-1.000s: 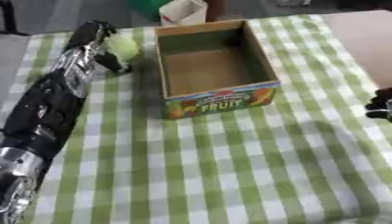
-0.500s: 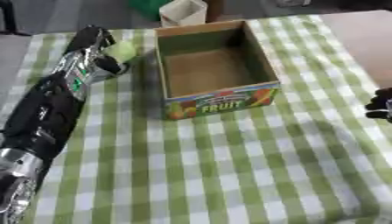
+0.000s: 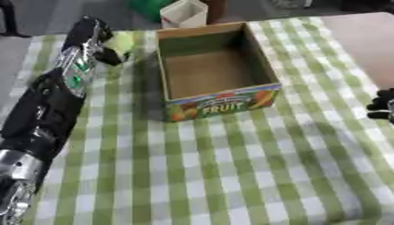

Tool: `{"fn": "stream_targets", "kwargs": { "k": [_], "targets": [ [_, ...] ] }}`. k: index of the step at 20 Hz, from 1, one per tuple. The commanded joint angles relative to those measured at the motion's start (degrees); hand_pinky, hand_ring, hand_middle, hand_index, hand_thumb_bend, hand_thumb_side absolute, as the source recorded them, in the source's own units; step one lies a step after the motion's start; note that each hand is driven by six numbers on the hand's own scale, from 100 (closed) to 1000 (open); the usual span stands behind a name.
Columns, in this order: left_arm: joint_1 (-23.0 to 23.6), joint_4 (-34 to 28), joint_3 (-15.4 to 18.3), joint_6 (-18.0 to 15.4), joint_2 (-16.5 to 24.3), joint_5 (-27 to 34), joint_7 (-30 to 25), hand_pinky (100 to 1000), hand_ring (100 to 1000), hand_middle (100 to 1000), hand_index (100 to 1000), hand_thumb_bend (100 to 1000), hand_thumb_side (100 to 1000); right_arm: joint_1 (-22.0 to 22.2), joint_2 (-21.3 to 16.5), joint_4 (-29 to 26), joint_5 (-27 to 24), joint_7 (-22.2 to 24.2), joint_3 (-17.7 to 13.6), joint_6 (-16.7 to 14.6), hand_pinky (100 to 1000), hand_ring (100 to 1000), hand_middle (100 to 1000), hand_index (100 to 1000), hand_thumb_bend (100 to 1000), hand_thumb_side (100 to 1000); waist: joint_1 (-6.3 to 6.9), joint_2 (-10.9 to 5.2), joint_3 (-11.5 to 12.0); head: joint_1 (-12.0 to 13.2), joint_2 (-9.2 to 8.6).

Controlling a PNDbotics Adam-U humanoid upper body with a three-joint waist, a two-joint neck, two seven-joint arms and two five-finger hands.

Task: Pick up objects on the table and place them in the box.

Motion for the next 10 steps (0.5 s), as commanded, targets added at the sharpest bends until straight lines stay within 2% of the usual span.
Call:
{"fn": "stream_targets", "kwargs": {
  "k": [1,10],
  "targets": [
    [-2.0,-5.1,-1.5,-1.9,1.4,1.9,-0.9,383,308,291,383,373,100,-0.2,-0.8,-0.5,-0.2,0.1,-0.4,-0.2,615,625,564,664,100,570,-0.32,-1.41,0.1,-0.1,-0.27],
    [-3.3,-13.6,-9.0,-9.3,-3.5,4.8,-8.6,409,325,307,400,398,100,-0.7,-0.6,-0.5,-0.2,0.6,-0.1,-0.1,615,625,564,664,100,566,-0.53,-1.53,-0.4,0.5,-0.35]
  ]
}}
